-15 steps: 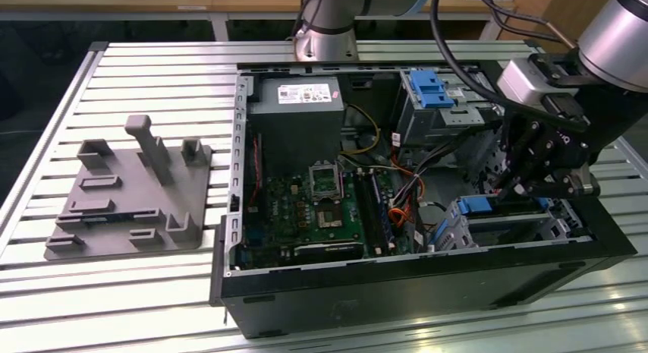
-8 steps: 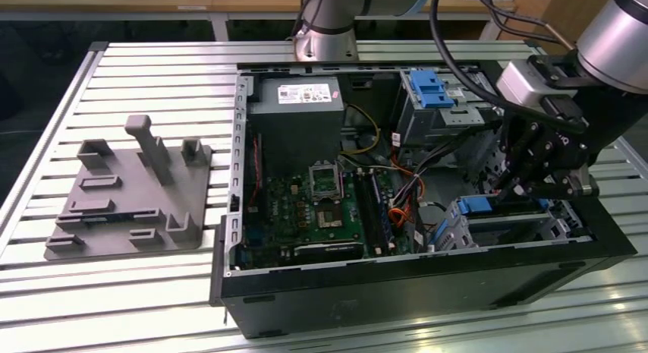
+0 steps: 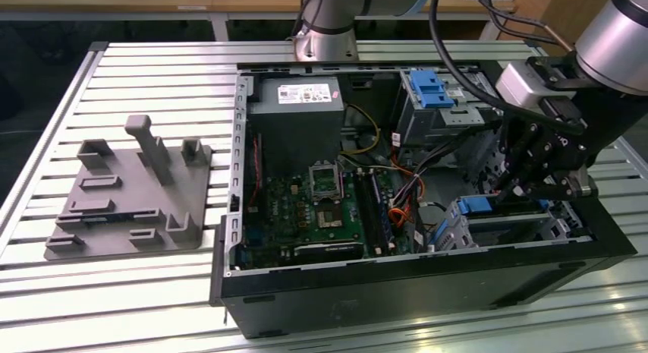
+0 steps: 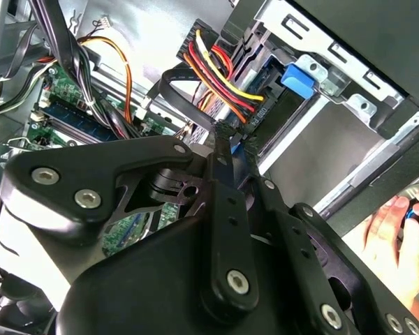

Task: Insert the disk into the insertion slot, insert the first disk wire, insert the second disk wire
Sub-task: 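Insert the second disk wire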

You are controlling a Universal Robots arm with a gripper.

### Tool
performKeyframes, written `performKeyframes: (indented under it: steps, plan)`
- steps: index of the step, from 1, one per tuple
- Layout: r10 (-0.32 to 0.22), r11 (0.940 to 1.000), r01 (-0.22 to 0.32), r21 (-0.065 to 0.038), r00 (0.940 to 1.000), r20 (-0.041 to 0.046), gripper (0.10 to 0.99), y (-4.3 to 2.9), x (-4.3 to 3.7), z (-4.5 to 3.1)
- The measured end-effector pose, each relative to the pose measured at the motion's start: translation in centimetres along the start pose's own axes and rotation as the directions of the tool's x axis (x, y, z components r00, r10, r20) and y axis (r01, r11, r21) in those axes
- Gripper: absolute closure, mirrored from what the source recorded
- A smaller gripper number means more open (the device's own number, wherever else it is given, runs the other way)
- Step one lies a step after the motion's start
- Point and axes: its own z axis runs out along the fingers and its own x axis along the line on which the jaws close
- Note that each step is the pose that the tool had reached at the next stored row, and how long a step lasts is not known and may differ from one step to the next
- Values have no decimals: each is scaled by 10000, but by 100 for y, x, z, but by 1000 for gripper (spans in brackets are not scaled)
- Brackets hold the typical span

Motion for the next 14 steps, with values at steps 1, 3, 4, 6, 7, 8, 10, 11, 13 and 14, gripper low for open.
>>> performKeyframes:
  steps: [1, 3, 4, 6, 7, 8, 10, 11, 13, 14]
  plan:
    - [0, 10000, 0, 0, 10000, 0, 890, 0, 0, 1]
    - [0, 10000, 0, 0, 10000, -2, 890, 0, 0, 5]
    - [0, 10000, 0, 0, 10000, -5, 890, -1, 0, 6]
    - [1, 10000, -1, -1, 10000, -13, 890, 0, 0, 10]
    - [-5, 10000, 5, 0, 10000, -14, 890, -1, 0, 15]
    - [-7, 10000, 7, -1, 10000, -14, 890, -1, 0, 16]
    - [-15, 10000, 15, -1, 10000, -15, 890, -1, 0, 19]
    - [-21, 10000, 21, -1, 10000, -15, 890, -2, 0, 20]
    - [-36, 10000, 36, -1, 10000, -16, 890, -4, 0, 22]
    - [-47, 10000, 47, -1, 10000, -16, 890, -6, 0, 23]
